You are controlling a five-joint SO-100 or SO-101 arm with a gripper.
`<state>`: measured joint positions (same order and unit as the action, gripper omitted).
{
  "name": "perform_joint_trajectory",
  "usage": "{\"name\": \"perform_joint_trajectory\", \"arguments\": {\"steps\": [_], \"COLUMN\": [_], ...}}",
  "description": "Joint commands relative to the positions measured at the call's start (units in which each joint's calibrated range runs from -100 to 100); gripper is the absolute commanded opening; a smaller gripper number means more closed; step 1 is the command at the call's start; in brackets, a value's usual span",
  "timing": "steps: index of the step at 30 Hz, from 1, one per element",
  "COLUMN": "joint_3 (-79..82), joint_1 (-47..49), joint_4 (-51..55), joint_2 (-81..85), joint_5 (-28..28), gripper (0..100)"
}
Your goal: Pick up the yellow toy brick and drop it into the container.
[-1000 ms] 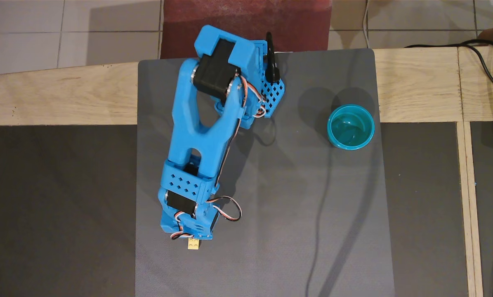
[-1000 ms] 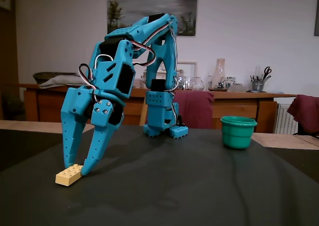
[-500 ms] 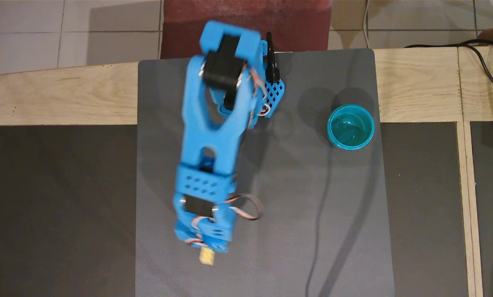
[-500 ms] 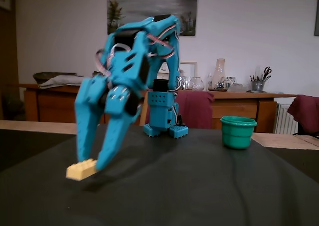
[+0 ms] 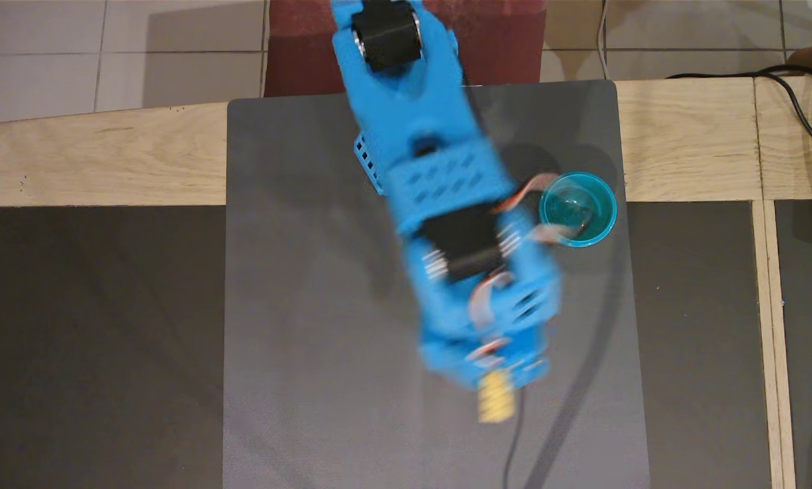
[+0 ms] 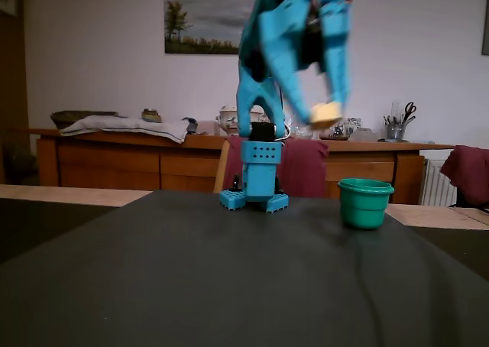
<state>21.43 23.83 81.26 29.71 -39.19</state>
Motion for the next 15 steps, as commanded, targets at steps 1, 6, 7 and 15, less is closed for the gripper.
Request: {"name": "perform_joint_trajectory", "arguments": {"steps": [1,6,7,15], "joint_3": [-7.9,-11.1,-11.1,-10.2], "joint_1": [6.4,18.8,21.2,35.4], "joint_4": [6.8,13.3,13.9,18.7], "joint_2": [-2.8,-7.3,-7.7,-7.7], "joint_5": [3.3,8.3,9.2,14.4], "gripper": [0,0,0,0]}}
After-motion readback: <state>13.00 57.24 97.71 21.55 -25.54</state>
